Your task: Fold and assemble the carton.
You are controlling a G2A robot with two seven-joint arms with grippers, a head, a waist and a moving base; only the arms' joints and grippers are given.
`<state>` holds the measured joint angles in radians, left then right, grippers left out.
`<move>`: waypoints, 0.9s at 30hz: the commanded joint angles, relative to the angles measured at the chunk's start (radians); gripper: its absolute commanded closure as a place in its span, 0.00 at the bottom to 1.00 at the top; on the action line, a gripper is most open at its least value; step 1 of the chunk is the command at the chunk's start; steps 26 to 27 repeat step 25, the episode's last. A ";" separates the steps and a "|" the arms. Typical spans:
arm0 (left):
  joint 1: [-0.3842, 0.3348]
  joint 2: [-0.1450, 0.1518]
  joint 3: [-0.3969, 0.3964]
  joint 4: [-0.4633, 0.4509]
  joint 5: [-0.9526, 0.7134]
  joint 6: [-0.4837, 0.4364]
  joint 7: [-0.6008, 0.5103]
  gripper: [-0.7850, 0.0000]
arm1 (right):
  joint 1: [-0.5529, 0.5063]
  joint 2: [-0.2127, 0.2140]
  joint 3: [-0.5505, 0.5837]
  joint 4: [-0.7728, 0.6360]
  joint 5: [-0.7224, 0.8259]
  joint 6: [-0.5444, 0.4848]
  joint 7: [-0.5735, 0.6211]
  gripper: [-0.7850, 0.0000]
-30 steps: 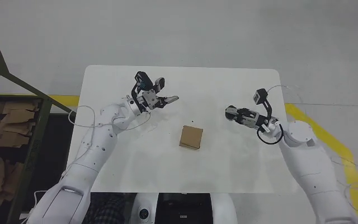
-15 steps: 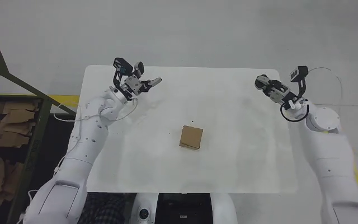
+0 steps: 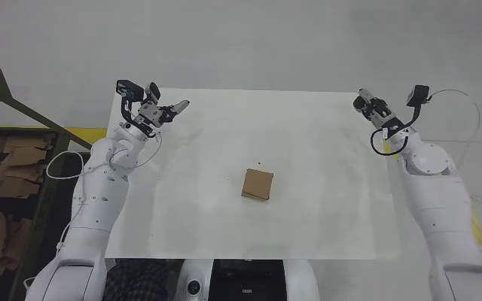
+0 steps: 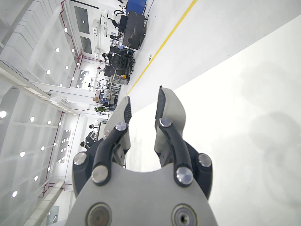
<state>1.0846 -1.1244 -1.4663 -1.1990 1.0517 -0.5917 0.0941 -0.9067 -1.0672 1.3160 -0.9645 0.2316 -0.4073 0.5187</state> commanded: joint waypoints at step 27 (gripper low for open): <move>0.028 0.009 -0.038 -0.044 -0.022 0.019 -0.026 0.00 | -0.002 -0.001 -0.002 -0.002 -0.005 -0.010 -0.011 0.00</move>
